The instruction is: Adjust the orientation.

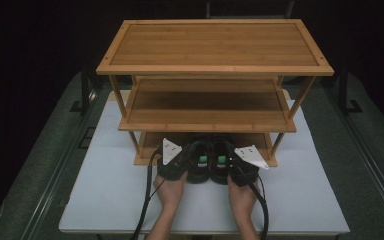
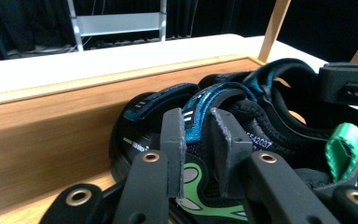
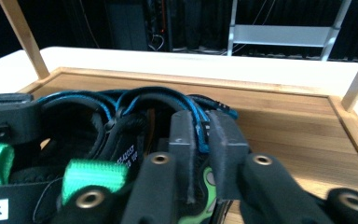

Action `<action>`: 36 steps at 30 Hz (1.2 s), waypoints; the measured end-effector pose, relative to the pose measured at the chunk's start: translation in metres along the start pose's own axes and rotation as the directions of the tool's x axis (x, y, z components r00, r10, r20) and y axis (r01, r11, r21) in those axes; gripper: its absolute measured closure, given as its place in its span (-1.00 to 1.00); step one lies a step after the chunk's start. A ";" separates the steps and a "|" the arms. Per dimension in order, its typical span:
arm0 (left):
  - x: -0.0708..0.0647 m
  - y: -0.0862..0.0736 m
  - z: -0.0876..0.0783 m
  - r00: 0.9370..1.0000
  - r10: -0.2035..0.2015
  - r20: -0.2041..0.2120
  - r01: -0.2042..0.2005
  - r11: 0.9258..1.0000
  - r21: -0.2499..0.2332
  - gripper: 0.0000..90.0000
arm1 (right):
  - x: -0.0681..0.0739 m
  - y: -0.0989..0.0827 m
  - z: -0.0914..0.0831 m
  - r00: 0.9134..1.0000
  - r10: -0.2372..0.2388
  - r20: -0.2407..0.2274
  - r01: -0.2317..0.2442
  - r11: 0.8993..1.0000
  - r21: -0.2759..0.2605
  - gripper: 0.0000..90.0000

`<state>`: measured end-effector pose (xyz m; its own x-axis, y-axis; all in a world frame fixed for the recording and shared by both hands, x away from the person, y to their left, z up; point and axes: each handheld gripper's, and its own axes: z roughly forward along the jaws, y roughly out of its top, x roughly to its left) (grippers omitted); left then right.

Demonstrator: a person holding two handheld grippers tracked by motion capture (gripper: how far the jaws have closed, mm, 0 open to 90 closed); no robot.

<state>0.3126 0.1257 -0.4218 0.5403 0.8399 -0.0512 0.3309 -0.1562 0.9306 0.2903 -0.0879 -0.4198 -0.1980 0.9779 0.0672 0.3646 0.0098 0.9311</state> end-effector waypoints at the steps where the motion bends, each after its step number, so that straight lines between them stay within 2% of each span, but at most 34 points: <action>1: 0.000 0.000 0.000 1.000 0.010 0.000 -0.010 1.000 0.001 0.70 | 0.000 0.000 0.000 1.000 -0.005 0.000 0.005 1.000 0.000 0.84; 13: 0.000 0.001 0.000 0.997 0.073 -0.011 -0.073 0.997 -0.006 0.70 | -0.001 -0.001 0.002 1.000 -0.017 0.000 0.017 1.000 -0.009 0.80; 21: 0.000 0.003 -0.012 0.997 0.075 -0.004 -0.075 0.997 -0.035 0.64 | -0.004 -0.002 -0.005 1.000 -0.021 0.009 0.021 1.000 -0.023 0.67; 36: -0.009 0.001 -0.037 0.994 0.111 0.000 -0.111 0.991 -0.076 0.61 | -0.012 -0.010 -0.025 1.000 -0.016 0.001 0.016 0.998 -0.053 0.65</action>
<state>0.2794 0.1371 -0.4076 0.5738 0.8173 0.0525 0.2092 -0.2082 0.9555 0.2659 -0.1049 -0.4212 -0.2031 0.9777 0.0524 0.3123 0.0139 0.9499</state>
